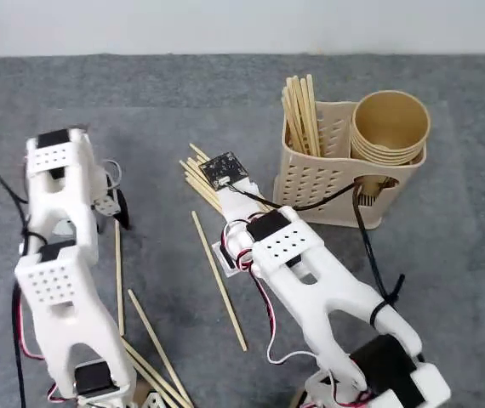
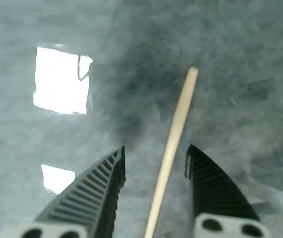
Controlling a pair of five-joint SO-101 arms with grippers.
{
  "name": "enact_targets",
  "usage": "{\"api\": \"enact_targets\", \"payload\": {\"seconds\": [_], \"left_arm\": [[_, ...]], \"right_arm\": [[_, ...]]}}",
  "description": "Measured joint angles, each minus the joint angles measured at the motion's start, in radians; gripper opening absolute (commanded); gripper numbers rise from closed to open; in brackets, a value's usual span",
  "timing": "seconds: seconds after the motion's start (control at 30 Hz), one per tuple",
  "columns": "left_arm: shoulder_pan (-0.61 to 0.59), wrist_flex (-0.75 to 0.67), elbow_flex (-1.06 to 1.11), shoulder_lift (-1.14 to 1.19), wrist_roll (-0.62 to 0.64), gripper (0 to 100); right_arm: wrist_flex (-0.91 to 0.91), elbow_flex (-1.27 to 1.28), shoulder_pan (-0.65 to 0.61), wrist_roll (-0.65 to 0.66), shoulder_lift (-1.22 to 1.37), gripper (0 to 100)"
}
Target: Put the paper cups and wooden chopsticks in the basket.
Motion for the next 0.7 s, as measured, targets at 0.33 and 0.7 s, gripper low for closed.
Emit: {"api": "enact_targets", "payload": {"seconds": [0.33, 0.7], "left_arm": [[0.052, 0.02, -0.195, 0.15, 0.051, 1], [0.043, 0.109, -0.404, 0.255, 0.092, 1]], "right_arm": [[0.0, 0.0, 0.0, 0.0, 0.0, 23.1], [-0.014, -0.002, -0.083, 0.0, 0.006, 23.0]]}}
